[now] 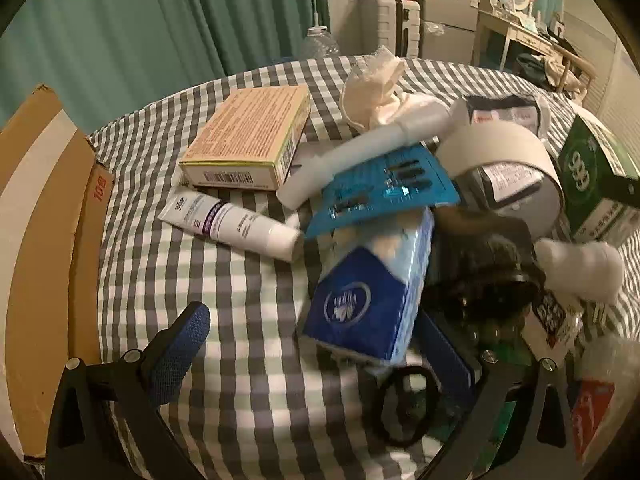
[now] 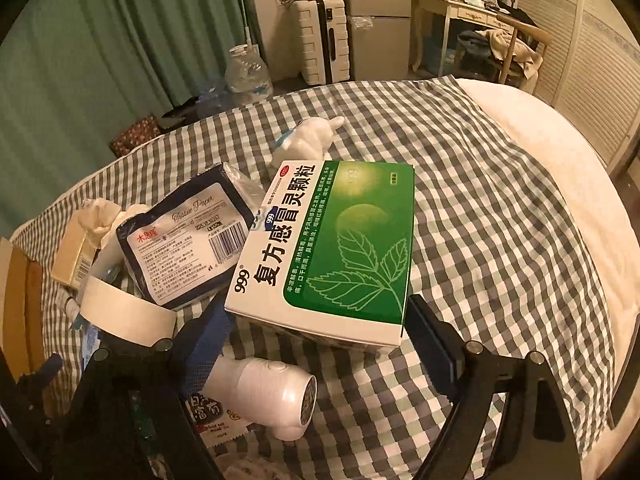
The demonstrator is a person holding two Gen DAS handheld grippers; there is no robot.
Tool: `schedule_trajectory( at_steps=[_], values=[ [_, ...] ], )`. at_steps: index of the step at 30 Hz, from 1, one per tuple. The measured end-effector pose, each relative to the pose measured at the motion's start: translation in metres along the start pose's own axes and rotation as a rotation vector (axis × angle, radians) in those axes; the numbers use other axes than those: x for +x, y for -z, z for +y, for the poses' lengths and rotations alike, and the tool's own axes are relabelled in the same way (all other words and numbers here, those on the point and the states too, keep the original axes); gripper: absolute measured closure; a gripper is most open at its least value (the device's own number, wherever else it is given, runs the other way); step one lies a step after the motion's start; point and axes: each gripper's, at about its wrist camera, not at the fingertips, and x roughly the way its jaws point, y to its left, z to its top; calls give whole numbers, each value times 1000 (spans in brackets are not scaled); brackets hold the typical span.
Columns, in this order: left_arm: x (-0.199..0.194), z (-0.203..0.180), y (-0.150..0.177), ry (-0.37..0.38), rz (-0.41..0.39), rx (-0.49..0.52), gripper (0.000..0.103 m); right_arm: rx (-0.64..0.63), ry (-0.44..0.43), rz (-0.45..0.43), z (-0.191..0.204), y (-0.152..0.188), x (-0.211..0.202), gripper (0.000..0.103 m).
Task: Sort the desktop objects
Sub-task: 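Grasp the blue tissue pack with the left tool while the right tool grasps the green medicine box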
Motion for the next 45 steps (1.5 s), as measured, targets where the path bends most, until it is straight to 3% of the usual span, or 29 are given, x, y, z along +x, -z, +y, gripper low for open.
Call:
schedule_trajectory(
  at_steps=[1,3,4,5,7,11,16,19,25,28,34,40,45],
  values=[
    [1,0,-2,-1,2,3,0,-3,2,-1,1,0,0,17],
    [3,2,-7,14,-4,18,16,-4,1,-8,2,0,-1,18],
    [3,5,-9,70,4,17,46,-2,-3,-8,2,-1,-1,18],
    [4,6,-9,100,23,14,57,1,-11,-7,1,0,-2,19],
    [7,11,-7,124,65,0,59,13,-19,-1,-3,-1,-3,19],
    [-3,21,-2,147,60,-14,67,28,-41,14,-11,1,-7,19],
    [-45,29,-5,166,2,-26,73,48,-78,-14,-20,4,-34,20],
    [-69,33,-13,189,-35,-46,84,46,-114,-44,-22,7,-60,20],
    [-126,56,-17,195,-151,-71,84,24,-205,-112,-11,8,-120,21],
    [-155,74,-18,198,-199,-112,84,-20,-256,-159,9,11,-160,21],
    [-213,128,-20,130,-302,-196,84,-146,-373,-225,74,19,-220,21],
    [-236,204,-22,34,-309,-281,84,-295,-543,-247,171,19,-260,21],
    [-212,263,-1,-52,-241,-359,84,-402,-648,-209,257,24,-257,21]
  ],
)
